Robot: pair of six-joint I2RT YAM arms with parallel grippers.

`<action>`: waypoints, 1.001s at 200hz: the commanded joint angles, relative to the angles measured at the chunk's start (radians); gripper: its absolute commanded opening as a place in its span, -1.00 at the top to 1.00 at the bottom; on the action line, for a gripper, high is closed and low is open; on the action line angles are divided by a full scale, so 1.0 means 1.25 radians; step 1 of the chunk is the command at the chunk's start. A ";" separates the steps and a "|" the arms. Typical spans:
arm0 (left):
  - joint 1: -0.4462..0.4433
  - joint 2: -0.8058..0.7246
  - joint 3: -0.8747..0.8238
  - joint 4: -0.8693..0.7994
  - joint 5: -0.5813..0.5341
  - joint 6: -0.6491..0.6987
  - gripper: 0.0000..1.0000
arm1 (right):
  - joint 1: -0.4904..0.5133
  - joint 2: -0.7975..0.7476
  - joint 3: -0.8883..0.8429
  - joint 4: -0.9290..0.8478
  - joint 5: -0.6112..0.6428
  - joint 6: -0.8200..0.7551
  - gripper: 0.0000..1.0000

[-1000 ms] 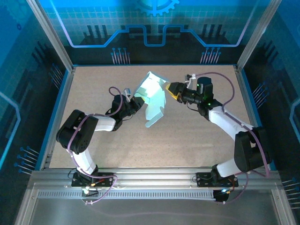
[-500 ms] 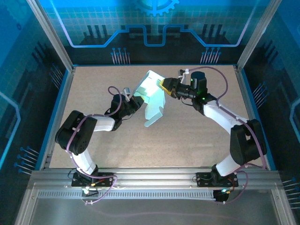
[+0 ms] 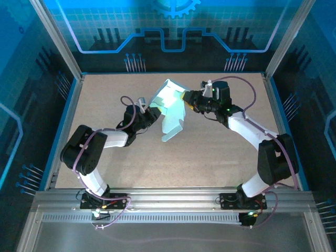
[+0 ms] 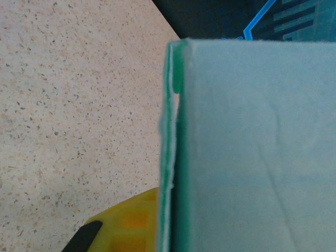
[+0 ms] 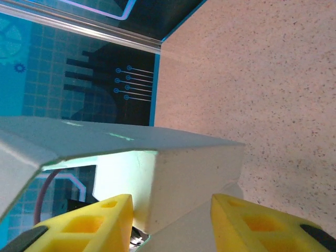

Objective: Fold the paper box

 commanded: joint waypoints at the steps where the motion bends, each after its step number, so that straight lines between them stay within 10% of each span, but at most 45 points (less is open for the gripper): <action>1: 0.002 -0.029 0.029 -0.002 0.008 0.028 1.00 | 0.000 -0.012 0.031 -0.031 -0.001 -0.026 0.11; 38: 0.002 -0.032 0.030 -0.008 0.010 0.035 1.00 | 0.011 0.014 0.054 -0.012 -0.022 -0.015 0.12; 145: 0.002 -0.062 0.028 -0.056 -0.025 0.090 1.00 | 0.012 0.015 0.073 -0.104 -0.018 -0.047 0.97; 200: 0.002 -0.070 0.026 -0.069 -0.035 0.098 1.00 | 0.013 0.008 0.071 -0.107 -0.012 -0.057 0.36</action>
